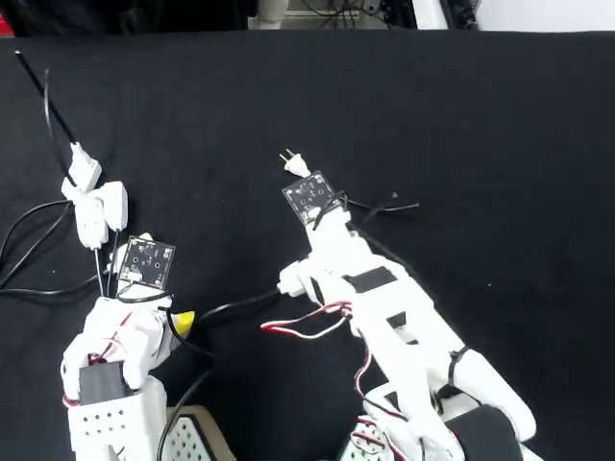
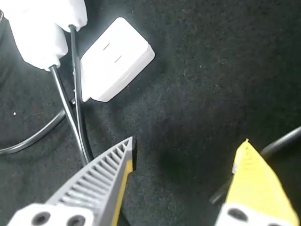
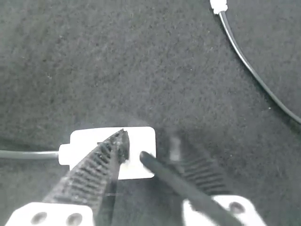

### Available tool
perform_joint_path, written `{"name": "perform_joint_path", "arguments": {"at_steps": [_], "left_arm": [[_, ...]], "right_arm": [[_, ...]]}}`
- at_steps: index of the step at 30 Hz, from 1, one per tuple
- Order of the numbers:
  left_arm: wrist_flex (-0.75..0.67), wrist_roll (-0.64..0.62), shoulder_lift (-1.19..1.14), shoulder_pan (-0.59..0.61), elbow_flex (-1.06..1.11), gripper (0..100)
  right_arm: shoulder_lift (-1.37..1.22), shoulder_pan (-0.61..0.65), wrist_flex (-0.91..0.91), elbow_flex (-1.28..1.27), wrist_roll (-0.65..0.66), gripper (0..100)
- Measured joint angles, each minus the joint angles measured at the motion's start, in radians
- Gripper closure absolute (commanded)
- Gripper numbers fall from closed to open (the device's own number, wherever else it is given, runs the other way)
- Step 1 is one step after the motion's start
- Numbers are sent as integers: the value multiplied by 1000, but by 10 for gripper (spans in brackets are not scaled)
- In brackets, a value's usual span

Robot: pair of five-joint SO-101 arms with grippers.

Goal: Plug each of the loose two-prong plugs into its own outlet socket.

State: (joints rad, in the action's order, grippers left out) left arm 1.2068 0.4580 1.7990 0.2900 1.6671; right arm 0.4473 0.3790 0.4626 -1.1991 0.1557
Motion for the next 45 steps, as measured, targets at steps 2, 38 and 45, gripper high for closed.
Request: {"name": "perform_joint_path", "arguments": {"at_steps": [2, 38, 45], "left_arm": [[0, 0, 0, 0, 0, 668], [-376, -5, -35, -657, 8, 668], [-546, -5, -377, -661, -110, 668]], "right_arm": [[11, 0, 34, 9, 0, 606], [261, -654, 470, 55, 242, 986], [261, -703, 325, 34, 242, 985]]}}
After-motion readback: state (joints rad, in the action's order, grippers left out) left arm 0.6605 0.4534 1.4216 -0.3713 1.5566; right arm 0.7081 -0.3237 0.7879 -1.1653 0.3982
